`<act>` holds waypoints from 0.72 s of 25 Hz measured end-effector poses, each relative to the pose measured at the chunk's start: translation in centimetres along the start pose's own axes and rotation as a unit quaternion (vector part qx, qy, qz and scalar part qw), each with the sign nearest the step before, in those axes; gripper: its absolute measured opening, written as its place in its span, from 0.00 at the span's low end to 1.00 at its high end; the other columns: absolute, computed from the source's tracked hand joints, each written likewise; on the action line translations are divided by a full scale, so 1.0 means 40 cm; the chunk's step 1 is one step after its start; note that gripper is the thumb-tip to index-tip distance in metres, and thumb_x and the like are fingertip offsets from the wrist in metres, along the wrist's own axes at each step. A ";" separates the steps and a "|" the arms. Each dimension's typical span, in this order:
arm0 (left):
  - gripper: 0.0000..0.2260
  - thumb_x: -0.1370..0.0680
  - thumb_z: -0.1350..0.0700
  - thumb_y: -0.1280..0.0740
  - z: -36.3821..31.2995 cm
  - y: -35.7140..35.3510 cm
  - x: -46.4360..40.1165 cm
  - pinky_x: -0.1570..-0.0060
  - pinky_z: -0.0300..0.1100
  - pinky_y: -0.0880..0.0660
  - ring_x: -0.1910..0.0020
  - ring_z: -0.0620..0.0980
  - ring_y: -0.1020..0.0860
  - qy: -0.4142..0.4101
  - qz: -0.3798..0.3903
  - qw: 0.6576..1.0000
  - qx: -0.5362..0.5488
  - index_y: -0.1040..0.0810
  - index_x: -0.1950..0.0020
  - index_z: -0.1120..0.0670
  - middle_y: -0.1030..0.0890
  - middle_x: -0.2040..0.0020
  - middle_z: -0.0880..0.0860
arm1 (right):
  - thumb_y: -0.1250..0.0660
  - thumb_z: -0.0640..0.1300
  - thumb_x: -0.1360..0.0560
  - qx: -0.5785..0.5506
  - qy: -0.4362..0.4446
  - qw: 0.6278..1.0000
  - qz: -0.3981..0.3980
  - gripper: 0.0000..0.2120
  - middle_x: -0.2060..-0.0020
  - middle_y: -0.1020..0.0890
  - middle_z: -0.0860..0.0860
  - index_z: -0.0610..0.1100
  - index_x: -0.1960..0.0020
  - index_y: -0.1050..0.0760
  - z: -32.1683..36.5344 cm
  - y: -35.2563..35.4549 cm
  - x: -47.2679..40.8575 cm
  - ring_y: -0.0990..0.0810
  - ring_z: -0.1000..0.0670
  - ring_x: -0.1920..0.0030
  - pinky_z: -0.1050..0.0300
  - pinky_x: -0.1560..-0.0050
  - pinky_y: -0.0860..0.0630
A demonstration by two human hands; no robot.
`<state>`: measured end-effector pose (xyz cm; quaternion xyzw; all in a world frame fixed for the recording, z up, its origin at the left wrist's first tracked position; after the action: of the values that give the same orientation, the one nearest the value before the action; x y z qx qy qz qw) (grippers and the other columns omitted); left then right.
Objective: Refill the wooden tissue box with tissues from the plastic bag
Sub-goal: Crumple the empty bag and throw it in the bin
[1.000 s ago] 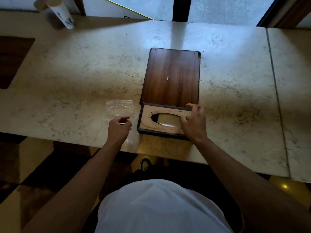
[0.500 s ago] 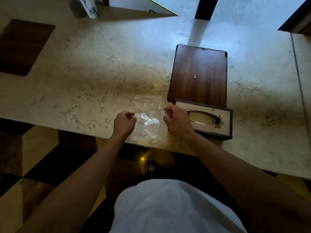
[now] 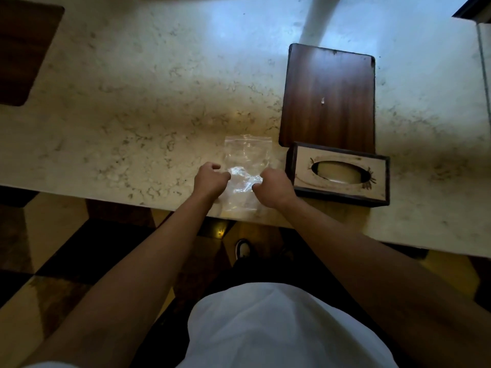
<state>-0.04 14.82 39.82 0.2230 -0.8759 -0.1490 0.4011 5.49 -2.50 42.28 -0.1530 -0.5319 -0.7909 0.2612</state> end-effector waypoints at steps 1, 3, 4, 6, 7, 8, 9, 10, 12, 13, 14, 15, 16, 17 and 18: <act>0.19 0.28 0.57 0.30 0.005 -0.004 -0.006 0.54 0.50 0.19 0.56 0.56 0.17 0.016 0.011 0.999 0.038 0.23 0.37 0.59 0.17 0.51 0.59 | 0.33 0.46 0.23 -0.029 -0.017 0.999 -0.006 0.18 0.39 0.23 0.38 0.37 0.38 0.26 -0.007 -0.001 0.002 0.22 0.41 0.44 0.55 0.53 0.27; 0.11 0.30 0.61 0.29 0.017 -0.011 -0.009 0.62 0.47 0.23 0.65 0.56 0.20 0.034 0.037 0.993 0.111 0.19 0.49 0.63 0.18 0.58 0.63 | 0.33 0.45 0.23 -0.111 -0.040 0.993 -0.030 0.22 0.35 0.29 0.39 0.40 0.31 0.31 -0.011 0.004 0.012 0.24 0.44 0.45 0.56 0.50 0.29; 0.07 0.31 0.63 0.29 0.022 -0.014 -0.008 0.64 0.46 0.25 0.67 0.55 0.23 0.042 0.050 0.988 0.137 0.18 0.55 0.64 0.19 0.60 0.65 | 0.33 0.45 0.22 -0.154 -0.043 0.986 -0.049 0.22 0.35 0.29 0.40 0.41 0.31 0.32 -0.010 0.011 0.017 0.25 0.46 0.48 0.57 0.51 0.29; 0.02 0.32 0.66 0.27 0.035 -0.010 -0.005 0.65 0.44 0.27 0.68 0.54 0.24 0.048 0.066 0.982 0.171 0.17 0.60 0.63 0.20 0.63 0.63 | 0.35 0.44 0.22 -0.253 -0.068 0.963 -0.069 0.23 0.40 0.26 0.45 0.43 0.29 0.34 -0.018 0.021 0.022 0.24 0.50 0.51 0.58 0.55 0.28; 0.02 0.32 0.66 0.27 0.039 -0.003 0.000 0.66 0.41 0.27 0.68 0.53 0.25 0.047 0.070 0.979 0.184 0.16 0.60 0.62 0.19 0.64 0.61 | 0.35 0.44 0.23 -0.304 -0.099 0.945 -0.062 0.22 0.43 0.24 0.46 0.43 0.30 0.33 -0.027 0.021 0.024 0.22 0.50 0.53 0.58 0.57 0.27; 0.03 0.31 0.67 0.27 0.041 0.005 0.008 0.69 0.39 0.27 0.70 0.53 0.25 0.045 0.075 0.976 0.201 0.16 0.59 0.62 0.19 0.65 0.59 | 0.35 0.43 0.23 -0.352 -0.130 0.926 -0.046 0.20 0.49 0.22 0.47 0.42 0.32 0.29 -0.037 0.017 0.025 0.22 0.49 0.55 0.57 0.59 0.26; 0.04 0.30 0.67 0.28 0.042 0.012 0.016 0.71 0.38 0.27 0.70 0.51 0.24 0.041 0.083 0.971 0.221 0.15 0.57 0.62 0.18 0.66 0.58 | 0.34 0.42 0.25 -0.399 -0.155 0.904 -0.025 0.16 0.55 0.21 0.47 0.40 0.38 0.24 -0.047 0.012 0.024 0.22 0.48 0.59 0.56 0.61 0.27; 0.05 0.29 0.67 0.29 0.042 0.019 0.026 0.71 0.38 0.25 0.70 0.51 0.22 0.037 0.092 0.966 0.240 0.16 0.54 0.63 0.16 0.65 0.58 | 0.33 0.41 0.26 -0.445 -0.170 0.879 -0.004 0.11 0.61 0.21 0.46 0.38 0.46 0.21 -0.053 0.010 0.026 0.24 0.48 0.63 0.56 0.64 0.28; 0.07 0.25 0.66 0.31 0.041 0.029 0.047 0.69 0.40 0.22 0.68 0.51 0.18 0.028 0.108 0.955 0.274 0.18 0.49 0.63 0.15 0.61 0.59 | 0.30 0.39 0.27 -0.503 -0.172 0.846 0.038 0.08 0.64 0.21 0.46 0.35 0.51 0.20 -0.055 0.012 0.040 0.24 0.50 0.66 0.58 0.66 0.28; 0.06 0.23 0.66 0.32 0.039 0.031 0.056 0.68 0.41 0.20 0.67 0.52 0.17 0.024 0.115 0.949 0.293 0.18 0.47 0.63 0.15 0.60 0.60 | 0.29 0.40 0.26 -0.503 -0.161 0.848 0.050 0.10 0.62 0.20 0.46 0.35 0.49 0.19 -0.058 0.018 0.048 0.23 0.51 0.64 0.58 0.64 0.27; 0.06 0.22 0.66 0.32 0.033 0.029 0.065 0.65 0.43 0.18 0.66 0.52 0.16 0.018 0.123 0.942 0.313 0.19 0.46 0.63 0.15 0.60 0.60 | 0.29 0.42 0.25 -0.491 -0.141 0.858 0.058 0.11 0.58 0.18 0.46 0.37 0.46 0.19 -0.060 0.027 0.059 0.22 0.51 0.62 0.58 0.62 0.26; 0.06 0.22 0.66 0.32 0.026 0.027 0.073 0.63 0.45 0.17 0.65 0.53 0.16 0.010 0.133 0.935 0.327 0.19 0.45 0.63 0.15 0.60 0.60 | 0.30 0.44 0.23 -0.473 -0.117 0.871 0.064 0.11 0.55 0.17 0.46 0.39 0.44 0.19 -0.062 0.038 0.071 0.22 0.51 0.59 0.57 0.60 0.26; 0.06 0.22 0.67 0.32 0.016 0.021 0.082 0.61 0.46 0.17 0.64 0.55 0.15 -0.001 0.145 0.930 0.336 0.19 0.45 0.63 0.15 0.60 0.60 | 0.31 0.46 0.22 -0.456 -0.094 0.883 0.067 0.11 0.53 0.17 0.46 0.42 0.43 0.18 -0.065 0.051 0.083 0.21 0.51 0.58 0.57 0.58 0.25; 0.07 0.22 0.67 0.32 0.004 0.010 0.093 0.60 0.48 0.16 0.63 0.56 0.15 -0.012 0.159 0.926 0.342 0.19 0.46 0.62 0.15 0.60 0.60 | 0.33 0.46 0.20 -0.446 -0.073 0.890 0.063 0.10 0.52 0.16 0.46 0.44 0.43 0.18 -0.073 0.068 0.094 0.21 0.51 0.58 0.57 0.58 0.25; 0.06 0.22 0.67 0.32 -0.009 -0.002 0.102 0.59 0.49 0.16 0.62 0.57 0.15 -0.020 0.171 0.922 0.346 0.19 0.46 0.62 0.15 0.59 0.61 | 0.35 0.46 0.19 -0.441 -0.054 0.894 0.050 0.09 0.52 0.16 0.46 0.46 0.44 0.17 -0.083 0.086 0.103 0.21 0.52 0.58 0.58 0.59 0.24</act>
<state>-2.11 12.64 42.61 0.1914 -0.9054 0.2299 0.3011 4.22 -7.60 45.76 -0.3210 -0.1330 -0.9209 0.1770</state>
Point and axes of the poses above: each hand's wrist, its own x-axis away from the middle knuckle, its own y-axis out of the back of the hand, z = x × y, the point moved 5 cm from there along -x, towards the middle knuckle
